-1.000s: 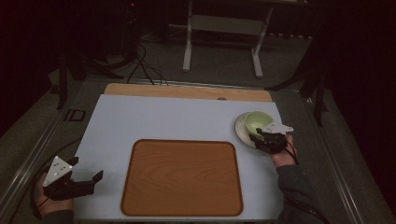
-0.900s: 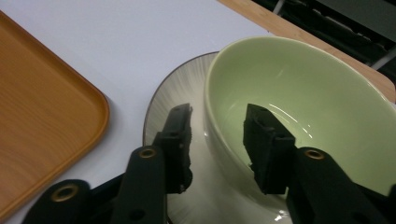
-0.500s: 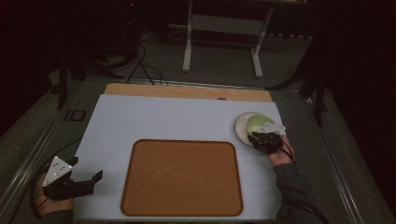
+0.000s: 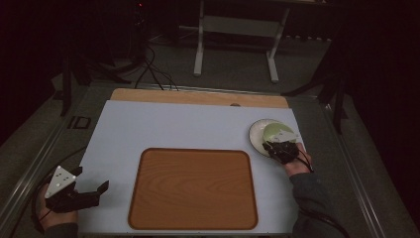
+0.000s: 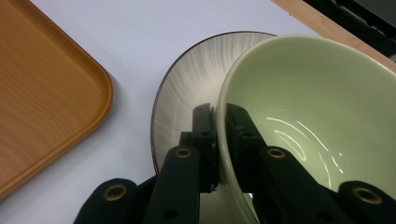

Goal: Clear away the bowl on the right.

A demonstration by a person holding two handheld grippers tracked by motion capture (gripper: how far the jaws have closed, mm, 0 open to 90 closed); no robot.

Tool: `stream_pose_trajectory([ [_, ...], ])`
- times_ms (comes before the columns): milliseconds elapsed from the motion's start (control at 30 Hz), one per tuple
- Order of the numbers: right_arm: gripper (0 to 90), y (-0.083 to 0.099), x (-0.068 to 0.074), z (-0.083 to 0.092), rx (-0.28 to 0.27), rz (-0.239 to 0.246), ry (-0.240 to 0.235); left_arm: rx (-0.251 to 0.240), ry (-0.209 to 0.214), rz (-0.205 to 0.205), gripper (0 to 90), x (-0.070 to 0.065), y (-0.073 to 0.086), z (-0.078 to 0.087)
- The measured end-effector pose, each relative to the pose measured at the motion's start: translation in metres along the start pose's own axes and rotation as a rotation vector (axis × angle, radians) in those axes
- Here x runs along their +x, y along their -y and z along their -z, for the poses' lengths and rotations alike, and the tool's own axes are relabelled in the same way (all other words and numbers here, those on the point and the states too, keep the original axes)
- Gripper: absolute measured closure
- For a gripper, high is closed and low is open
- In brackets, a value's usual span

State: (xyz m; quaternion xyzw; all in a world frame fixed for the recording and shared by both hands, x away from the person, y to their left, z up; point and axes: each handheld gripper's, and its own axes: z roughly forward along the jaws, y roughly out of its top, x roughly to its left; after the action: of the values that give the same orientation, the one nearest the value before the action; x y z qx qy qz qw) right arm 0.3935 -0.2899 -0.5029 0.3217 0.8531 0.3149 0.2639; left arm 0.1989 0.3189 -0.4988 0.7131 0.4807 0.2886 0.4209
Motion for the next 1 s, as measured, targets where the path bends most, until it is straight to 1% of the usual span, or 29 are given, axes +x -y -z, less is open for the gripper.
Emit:
stream_pose_trajectory([
  [100, 83.1, -0.001, 0.0, 0.001, -0.002, -0.006, 0.005, 0.0, -0.001, 0.001, 1.1, 0.0, 0.0, 0.0],
  [433, 82.6, -0.004, 0.001, 0.007, -0.007, 0.009, -0.003, 0.0, -0.002, 0.001, 1.1, 0.0, 0.0, 0.0],
  [600, 82.0, -0.006, 0.003, 0.009, 0.0, 0.043, 0.0, 0.001, -0.001, 0.003, 1.1, 0.0, 0.0, 0.0],
  [867, 81.8, -0.009, 0.005, 0.011, -0.01, 0.05, -0.004, 0.002, -0.001, 0.003, 1.0, 0.0, 0.0, 0.0],
  [1000, 81.8, -0.012, 0.009, 0.014, -0.021, 0.06, -0.004, 0.0, -0.002, 0.003, 1.1, 0.0, 0.0, 0.0],
])
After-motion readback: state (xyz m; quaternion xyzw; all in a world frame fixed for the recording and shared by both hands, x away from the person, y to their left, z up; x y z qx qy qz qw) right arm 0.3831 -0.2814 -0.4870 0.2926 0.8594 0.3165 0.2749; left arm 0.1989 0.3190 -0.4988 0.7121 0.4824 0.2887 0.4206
